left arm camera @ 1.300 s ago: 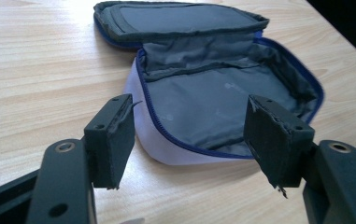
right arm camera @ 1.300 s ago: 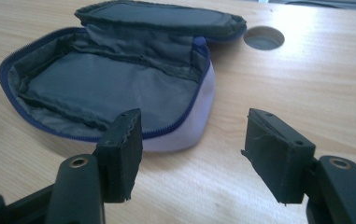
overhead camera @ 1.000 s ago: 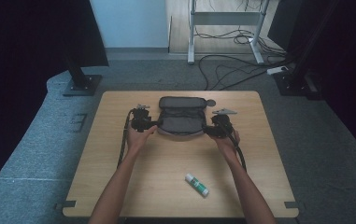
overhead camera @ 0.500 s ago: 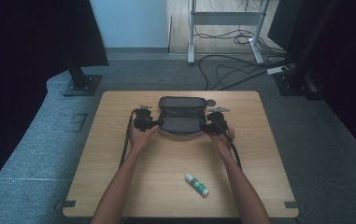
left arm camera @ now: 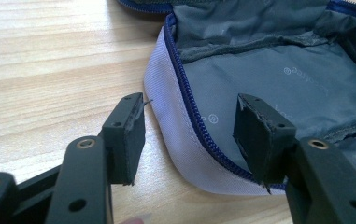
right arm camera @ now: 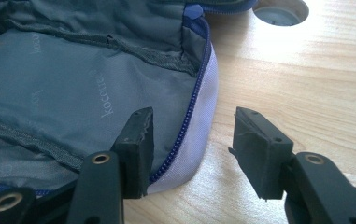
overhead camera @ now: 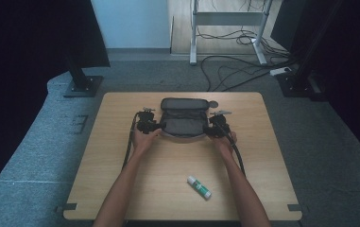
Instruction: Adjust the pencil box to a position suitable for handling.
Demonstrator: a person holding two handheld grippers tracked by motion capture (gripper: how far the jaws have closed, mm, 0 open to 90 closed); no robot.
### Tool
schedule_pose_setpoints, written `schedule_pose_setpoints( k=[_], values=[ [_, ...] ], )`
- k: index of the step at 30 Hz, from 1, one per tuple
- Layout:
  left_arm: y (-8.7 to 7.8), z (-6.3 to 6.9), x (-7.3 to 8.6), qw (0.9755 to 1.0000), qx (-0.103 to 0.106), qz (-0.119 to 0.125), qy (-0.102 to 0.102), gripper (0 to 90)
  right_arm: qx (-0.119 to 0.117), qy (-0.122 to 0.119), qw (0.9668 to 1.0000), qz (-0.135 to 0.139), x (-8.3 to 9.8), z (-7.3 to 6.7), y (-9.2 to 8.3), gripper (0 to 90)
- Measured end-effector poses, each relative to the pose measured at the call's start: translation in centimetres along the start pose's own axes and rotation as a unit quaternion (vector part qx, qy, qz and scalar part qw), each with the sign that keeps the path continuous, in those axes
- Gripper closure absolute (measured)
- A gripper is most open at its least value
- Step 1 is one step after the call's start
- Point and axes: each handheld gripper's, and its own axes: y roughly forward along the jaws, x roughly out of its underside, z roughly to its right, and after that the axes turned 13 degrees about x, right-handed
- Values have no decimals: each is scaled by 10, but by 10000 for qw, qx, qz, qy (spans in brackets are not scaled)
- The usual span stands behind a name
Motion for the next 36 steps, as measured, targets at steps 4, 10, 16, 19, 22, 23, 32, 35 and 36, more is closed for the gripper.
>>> schedule_pose_setpoints(
  k=[4, 10, 16, 19, 22, 23, 32, 35, 36],
  values=[
    [2, 0, 0, 10000, -2, -14, -3, 455, -80, 70, 9999, -63, 1, 1, 3, 501],
    [5, -2, 1, 10000, -6, -40, -58, 474, -202, 83, 9997, -128, 2, 0, 6, 581],
    [10, -2, 2, 10000, 56, -67, -23, 518, -50, -24, 9998, -206, 3, -4, 9, 633],
    [13, -2, 4, 9999, 39, -150, -8, 560, -40, 42, 9998, -214, 3, -4, 10, 648],
    [16, -1, 5, 9998, -41, -198, 15, 591, -27, 39, 9998, -213, 4, -4, 10, 665],
    [15, -2, 4, 9998, -60, -201, 11, 608, -15, 26, 9998, -211, 4, -4, 10, 674],
    [14, 0, 4, 9995, -167, -255, 105, 749, 114, -6, 9999, -124, 3, -5, 9, 832],
    [14, 2, 4, 9991, -231, -279, 227, 793, 121, 43, 9999, -81, 3, -5, 8, 854],
    [14, 2, 4, 9990, -241, -283, 249, 801, 106, 75, 9999, -78, 3, -5, 8, 855]
  ],
)
